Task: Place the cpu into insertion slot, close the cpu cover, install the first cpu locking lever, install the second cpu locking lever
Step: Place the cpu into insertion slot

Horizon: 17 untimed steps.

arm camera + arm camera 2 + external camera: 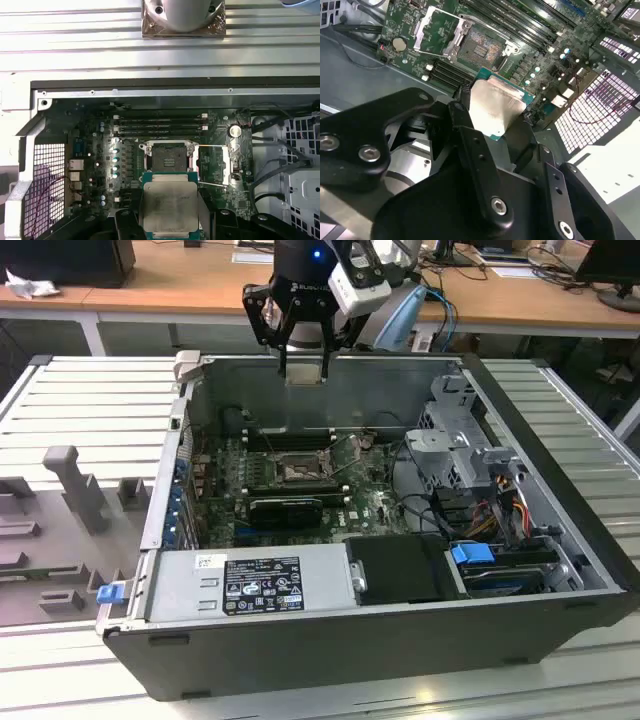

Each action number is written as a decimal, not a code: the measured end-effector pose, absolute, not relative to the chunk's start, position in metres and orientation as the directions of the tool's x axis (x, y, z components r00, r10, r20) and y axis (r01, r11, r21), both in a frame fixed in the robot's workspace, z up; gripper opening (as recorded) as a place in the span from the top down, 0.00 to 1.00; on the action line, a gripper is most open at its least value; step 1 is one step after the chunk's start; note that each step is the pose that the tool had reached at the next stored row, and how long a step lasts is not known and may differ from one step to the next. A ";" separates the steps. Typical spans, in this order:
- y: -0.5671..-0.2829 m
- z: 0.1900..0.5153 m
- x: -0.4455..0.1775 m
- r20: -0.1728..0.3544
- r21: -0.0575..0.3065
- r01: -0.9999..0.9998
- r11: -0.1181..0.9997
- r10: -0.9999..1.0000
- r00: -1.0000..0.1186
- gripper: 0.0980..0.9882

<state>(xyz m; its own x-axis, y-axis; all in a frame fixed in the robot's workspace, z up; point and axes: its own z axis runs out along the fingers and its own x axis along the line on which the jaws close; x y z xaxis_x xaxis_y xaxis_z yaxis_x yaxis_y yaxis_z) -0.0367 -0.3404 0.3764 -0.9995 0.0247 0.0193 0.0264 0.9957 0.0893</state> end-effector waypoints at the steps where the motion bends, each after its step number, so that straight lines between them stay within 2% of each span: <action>1: -0.340 0.376 -0.037 0.019 0.089 0.026 0.996 0.025 -1.000 0.52; 17: -0.341 0.374 -0.037 0.019 0.088 0.090 0.992 0.088 -0.996 0.52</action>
